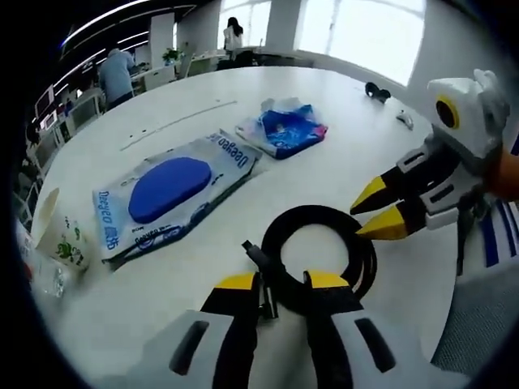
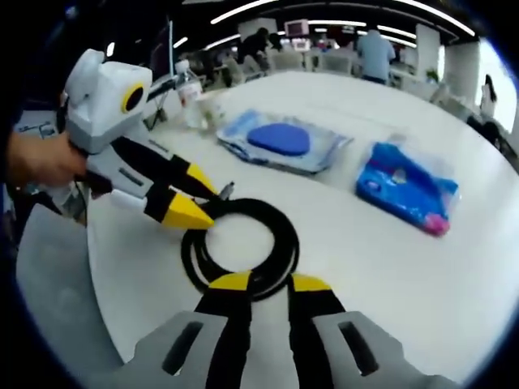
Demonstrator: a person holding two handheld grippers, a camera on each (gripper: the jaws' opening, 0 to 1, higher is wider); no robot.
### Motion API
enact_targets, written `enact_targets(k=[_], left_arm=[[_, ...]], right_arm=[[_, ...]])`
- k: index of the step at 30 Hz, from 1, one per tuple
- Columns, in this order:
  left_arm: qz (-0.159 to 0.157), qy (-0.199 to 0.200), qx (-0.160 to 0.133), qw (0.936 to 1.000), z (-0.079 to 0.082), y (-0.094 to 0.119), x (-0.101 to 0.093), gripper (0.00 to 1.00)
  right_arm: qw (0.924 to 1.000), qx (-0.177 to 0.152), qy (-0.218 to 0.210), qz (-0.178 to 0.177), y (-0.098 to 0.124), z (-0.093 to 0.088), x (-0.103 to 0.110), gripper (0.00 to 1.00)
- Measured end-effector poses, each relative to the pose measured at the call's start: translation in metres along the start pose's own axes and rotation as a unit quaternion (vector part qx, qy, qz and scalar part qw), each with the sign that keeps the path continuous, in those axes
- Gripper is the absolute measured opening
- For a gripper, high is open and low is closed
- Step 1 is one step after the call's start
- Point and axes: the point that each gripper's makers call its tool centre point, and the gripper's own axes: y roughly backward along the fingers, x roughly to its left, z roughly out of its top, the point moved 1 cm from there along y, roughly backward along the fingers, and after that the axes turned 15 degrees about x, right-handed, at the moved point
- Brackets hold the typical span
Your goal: Arrange the tabletop items into an orderly group along one side of the table until the central work area is clear of visible clutter.
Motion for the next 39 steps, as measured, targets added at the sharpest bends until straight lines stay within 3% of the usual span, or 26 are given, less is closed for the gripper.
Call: enact_targets(k=[3, 7, 15, 39], left_arm=[[0.001, 0.000, 0.002, 1.0000, 0.000, -0.003, 0.000, 0.22], [-0.009, 0.046, 0.001, 0.9989, 0.000, -0.004, 0.005, 0.20], [-0.017, 0.079, 0.002, 0.9967, 0.000, -0.001, 0.012, 0.12], [-0.010, 0.117, -0.004, 0.9931, -0.006, 0.014, 0.031, 0.11]], right_arm=[[1.0000, 0.005, 0.005, 0.002, -0.002, 0.000, 0.002, 0.09], [0.9999, 0.010, 0.007, 0.000, -0.003, 0.001, -0.001, 0.07], [0.9998, 0.014, -0.011, -0.011, -0.003, 0.006, -0.005, 0.02], [0.9999, -0.003, 0.014, -0.005, -0.004, 0.039, 0.002, 0.01]])
